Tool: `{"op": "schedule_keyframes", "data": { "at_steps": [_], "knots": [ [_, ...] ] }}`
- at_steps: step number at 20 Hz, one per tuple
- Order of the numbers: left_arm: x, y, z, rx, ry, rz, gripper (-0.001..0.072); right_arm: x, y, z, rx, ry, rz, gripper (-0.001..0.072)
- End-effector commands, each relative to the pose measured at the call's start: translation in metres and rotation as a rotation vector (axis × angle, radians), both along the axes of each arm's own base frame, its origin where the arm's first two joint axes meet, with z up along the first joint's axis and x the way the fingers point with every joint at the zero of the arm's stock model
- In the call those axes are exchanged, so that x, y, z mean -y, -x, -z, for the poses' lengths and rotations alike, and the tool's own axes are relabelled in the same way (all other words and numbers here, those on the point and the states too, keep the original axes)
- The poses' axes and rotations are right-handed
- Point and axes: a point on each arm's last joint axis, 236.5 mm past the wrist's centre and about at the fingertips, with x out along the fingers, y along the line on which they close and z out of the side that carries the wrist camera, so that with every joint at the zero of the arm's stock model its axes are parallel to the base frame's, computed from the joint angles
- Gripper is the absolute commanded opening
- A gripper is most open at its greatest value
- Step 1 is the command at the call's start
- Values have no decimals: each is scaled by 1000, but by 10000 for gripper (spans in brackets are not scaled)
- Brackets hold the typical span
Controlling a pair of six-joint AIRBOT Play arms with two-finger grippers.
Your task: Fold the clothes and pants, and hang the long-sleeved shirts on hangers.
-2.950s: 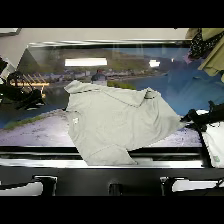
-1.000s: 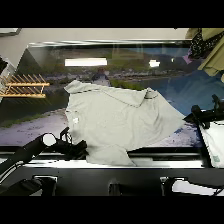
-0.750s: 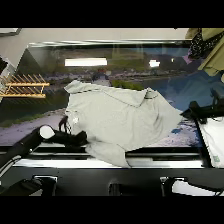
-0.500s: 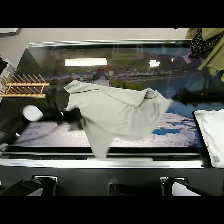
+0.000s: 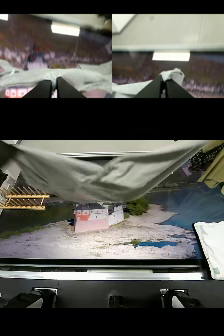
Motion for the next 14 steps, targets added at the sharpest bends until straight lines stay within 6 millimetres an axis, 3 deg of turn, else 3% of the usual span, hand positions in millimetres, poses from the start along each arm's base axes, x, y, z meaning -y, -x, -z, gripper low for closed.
{"op": "schedule_keyframes", "data": {
  "at_steps": [1,5,7,10,12,14],
  "knots": [
    [-30,68,-75,148,7,-77,16,-7,107,-78,235,33,72,29],
    [-68,133,-101,216,78,-208,16,12,187,-120,414,-26,218,29],
    [-83,151,-110,254,90,-263,16,16,203,-135,479,-62,242,29],
    [-91,152,-107,246,74,-291,16,18,188,-128,438,-88,236,29],
    [-88,136,-87,181,46,-289,16,22,162,-114,359,-112,233,29],
    [-84,107,-53,82,-30,-276,16,26,117,-72,173,-93,227,29]
  ]
}}
